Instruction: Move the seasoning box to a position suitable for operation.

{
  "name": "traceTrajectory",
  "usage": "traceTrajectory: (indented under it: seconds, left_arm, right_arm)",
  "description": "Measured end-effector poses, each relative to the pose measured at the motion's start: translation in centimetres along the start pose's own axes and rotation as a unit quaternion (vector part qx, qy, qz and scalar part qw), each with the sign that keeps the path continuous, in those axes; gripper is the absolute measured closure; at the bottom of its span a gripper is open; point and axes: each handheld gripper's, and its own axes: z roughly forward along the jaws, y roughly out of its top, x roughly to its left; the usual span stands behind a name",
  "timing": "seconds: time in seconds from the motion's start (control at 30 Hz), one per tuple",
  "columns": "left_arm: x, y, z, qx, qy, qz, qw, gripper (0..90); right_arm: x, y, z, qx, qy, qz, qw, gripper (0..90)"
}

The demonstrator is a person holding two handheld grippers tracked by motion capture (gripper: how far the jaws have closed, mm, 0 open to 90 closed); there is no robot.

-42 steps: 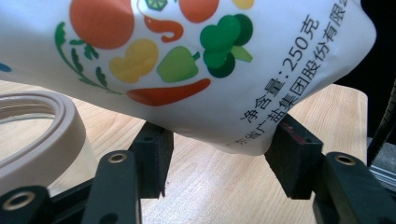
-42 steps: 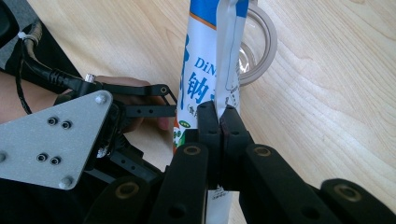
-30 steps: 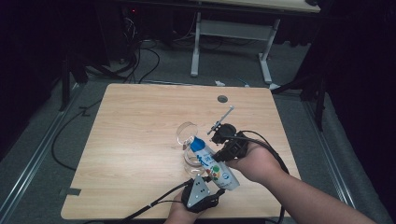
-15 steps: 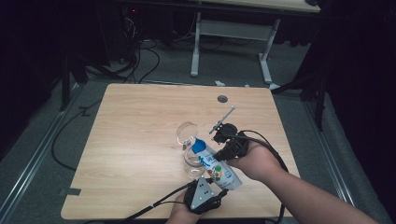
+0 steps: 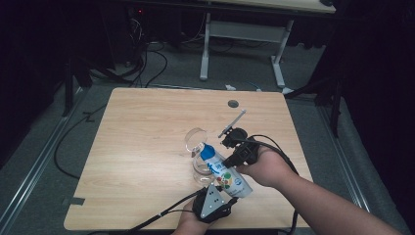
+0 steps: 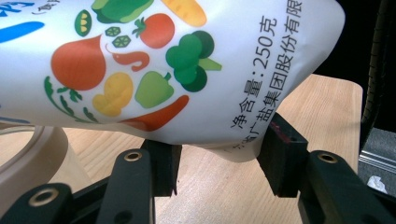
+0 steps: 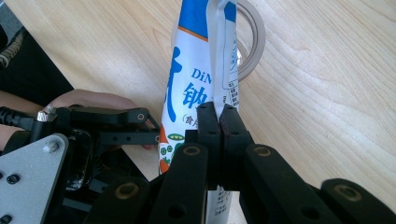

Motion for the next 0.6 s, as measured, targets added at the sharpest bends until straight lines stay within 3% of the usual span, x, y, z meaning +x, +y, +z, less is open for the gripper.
traceTrajectory:
  seconds: [0.17,0.4,0.6]
  left_arm:
    - [-0.04,0.07,-0.01,-0.001,0.0,-0.001,1.0,53.8]
    - [-0.04,0.11,0.02,-0.004,-0.001,-0.004,1.0,54.0]
    - [0.11,0.22,0.09,-0.007,0.002,-0.013,0.9999,54.5]
  right_arm:
    - [0.16,0.14,-0.06,0.004,-0.004,0.001,1.0,89.5]
    - [0.0,0.23,-0.14,0.005,0.008,0.041,0.9991,89.3]
    - [0.08,0.57,-0.14,0.007,0.008,0.057,0.9983,89.3]
